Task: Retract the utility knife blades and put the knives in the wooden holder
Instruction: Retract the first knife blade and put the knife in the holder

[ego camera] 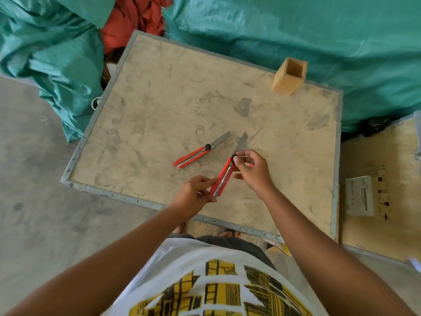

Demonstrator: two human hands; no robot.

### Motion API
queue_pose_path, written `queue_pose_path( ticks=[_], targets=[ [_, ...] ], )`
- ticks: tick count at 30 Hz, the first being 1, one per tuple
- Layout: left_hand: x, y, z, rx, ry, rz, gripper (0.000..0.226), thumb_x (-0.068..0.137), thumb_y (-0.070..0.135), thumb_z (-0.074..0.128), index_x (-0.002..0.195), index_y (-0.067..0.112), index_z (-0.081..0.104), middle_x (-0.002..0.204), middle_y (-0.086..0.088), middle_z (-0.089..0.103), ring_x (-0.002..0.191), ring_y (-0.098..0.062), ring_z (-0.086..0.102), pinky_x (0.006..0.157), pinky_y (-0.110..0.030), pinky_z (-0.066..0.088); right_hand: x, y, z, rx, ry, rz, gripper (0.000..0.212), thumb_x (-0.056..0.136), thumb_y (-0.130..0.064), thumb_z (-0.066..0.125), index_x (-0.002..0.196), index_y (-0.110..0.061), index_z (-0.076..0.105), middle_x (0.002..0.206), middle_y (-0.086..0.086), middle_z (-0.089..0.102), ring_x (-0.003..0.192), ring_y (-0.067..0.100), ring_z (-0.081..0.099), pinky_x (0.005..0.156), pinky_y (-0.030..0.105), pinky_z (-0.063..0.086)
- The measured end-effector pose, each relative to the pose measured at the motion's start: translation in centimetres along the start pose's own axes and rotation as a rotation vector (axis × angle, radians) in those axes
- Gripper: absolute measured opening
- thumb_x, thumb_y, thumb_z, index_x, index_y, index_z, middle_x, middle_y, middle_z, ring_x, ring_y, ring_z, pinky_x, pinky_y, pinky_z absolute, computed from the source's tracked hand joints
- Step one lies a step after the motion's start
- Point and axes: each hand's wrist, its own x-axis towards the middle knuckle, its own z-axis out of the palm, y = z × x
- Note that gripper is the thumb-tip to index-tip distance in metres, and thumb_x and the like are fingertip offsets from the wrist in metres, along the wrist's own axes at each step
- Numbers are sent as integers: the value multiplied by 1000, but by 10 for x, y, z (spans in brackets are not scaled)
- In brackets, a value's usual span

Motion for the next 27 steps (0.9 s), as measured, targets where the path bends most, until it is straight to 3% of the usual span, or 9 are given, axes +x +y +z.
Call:
queue_pose_path(
  ticks=[3,7,12,17,22,24,27],
  targets=[
    [-5,14,-21,-142,57,-18,56,77,6,80,129,18,63,111,3,63,75,1,64,72,-10,49,-12,-26,9,16,-81,-54,4,93,-11,72,95,-14,72,95,0,72,79,12,74,69,27,64],
    [10,35,-55,-285,133,13,57,77,-4,77,129,14,63,110,5,62,73,5,66,73,-6,49,-22,-50,25,-4,-156,-137,7,90,-12,76,90,-19,75,91,6,79,84,17,79,75,30,64],
    [21,43,-80,-286,166,50,52,76,0,79,124,17,68,104,3,67,75,6,64,87,-24,55,-27,-65,30,-99,-135,-264,11,89,-9,76,99,-12,78,100,7,78,86,17,77,77,33,65],
    [26,54,-95,-286,124,128,55,73,1,82,122,20,68,99,5,68,68,4,62,78,-16,53,-32,-78,22,-171,-169,-392,30,91,-4,73,118,-17,75,114,5,70,96,16,73,84,27,62],
    [27,68,-98,-302,104,186,56,70,-3,83,121,15,68,101,-3,70,67,2,63,77,-17,53,-37,-84,10,-206,-111,-427,21,85,-11,81,99,-25,76,105,-4,69,93,11,71,89,33,59],
    [24,72,-94,-307,109,182,56,70,-3,83,119,20,69,102,-4,71,69,-4,65,80,-24,56,-43,-85,7,-176,-118,-414,21,85,-11,81,98,-25,73,105,-4,67,93,12,71,85,31,58],
    [18,80,-85,-379,127,161,59,70,-4,82,113,35,70,99,-5,72,78,-27,69,87,-38,57,-50,-83,-3,-188,-140,-456,27,88,-12,78,108,-29,75,110,-3,66,95,10,69,88,26,56]
  ],
)
